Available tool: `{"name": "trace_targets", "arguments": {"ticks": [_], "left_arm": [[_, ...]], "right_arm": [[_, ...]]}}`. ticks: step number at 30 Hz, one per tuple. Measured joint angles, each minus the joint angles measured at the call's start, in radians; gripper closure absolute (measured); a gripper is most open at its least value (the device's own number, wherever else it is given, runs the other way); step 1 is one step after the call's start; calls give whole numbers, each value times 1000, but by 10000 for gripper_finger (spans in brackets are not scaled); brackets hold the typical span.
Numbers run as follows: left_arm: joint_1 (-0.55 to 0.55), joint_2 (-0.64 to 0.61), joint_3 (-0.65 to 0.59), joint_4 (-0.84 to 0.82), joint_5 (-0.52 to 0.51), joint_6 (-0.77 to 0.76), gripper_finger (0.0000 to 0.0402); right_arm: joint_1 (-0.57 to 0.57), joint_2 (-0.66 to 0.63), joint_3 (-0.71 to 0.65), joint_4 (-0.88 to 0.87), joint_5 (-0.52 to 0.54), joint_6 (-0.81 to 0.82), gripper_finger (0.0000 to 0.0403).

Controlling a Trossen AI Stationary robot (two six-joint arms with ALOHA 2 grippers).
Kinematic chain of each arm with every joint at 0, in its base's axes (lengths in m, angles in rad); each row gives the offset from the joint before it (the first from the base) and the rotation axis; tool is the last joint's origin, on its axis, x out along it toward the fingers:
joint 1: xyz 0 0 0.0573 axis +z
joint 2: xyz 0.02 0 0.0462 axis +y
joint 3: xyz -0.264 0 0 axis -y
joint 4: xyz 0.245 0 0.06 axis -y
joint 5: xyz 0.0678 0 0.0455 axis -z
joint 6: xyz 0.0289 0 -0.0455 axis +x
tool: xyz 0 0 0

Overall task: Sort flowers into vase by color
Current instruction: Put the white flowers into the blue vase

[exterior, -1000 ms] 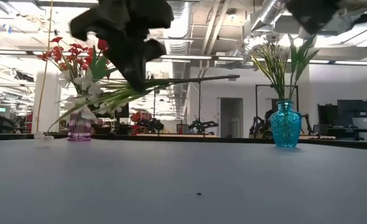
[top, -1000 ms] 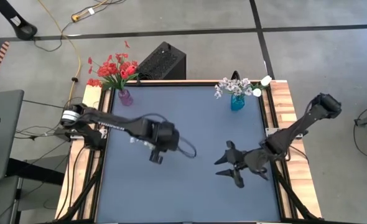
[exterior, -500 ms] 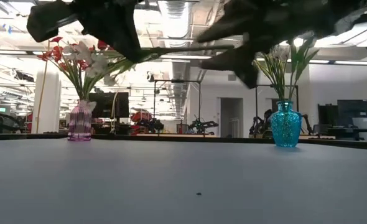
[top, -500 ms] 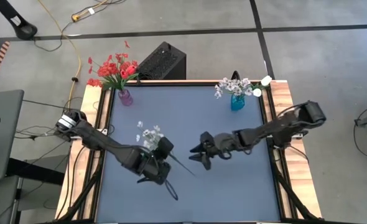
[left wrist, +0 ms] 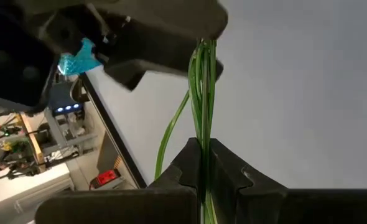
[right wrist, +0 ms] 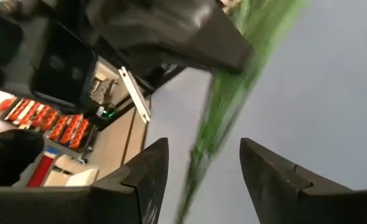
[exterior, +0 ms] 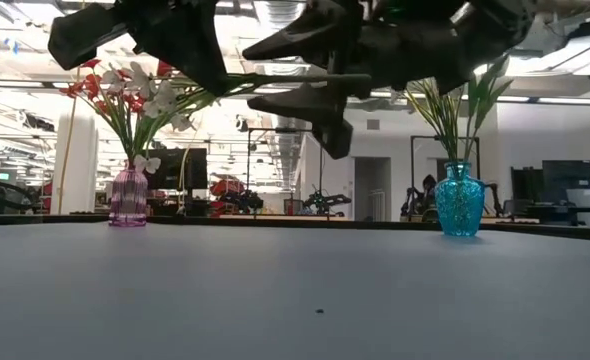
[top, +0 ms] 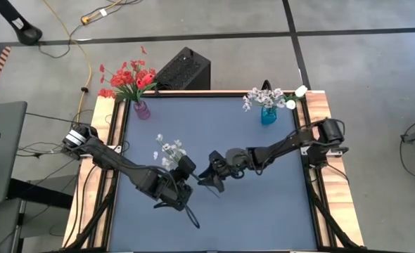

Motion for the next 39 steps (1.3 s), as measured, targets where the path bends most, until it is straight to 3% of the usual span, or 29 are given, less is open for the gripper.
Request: {"name": "trace_targets", "arguments": {"ticks": [9,27,32,37,39], "left_arm": [[0,0,0,-4,-3,7,401],[0,0,0,-8,-86,33,399],[-2,0,0,-3,-137,27,359],[-1,0,1,8,-137,2,294],[-7,0,1,9,-181,-14,269]], "right_arm": [[-40,6,17,0,-52,-6,191],[-78,6,16,17,-84,-117,332],[-86,6,14,44,-126,-164,376],[-85,6,14,58,-127,-191,377],[-91,6,15,57,-129,-194,377]]}}
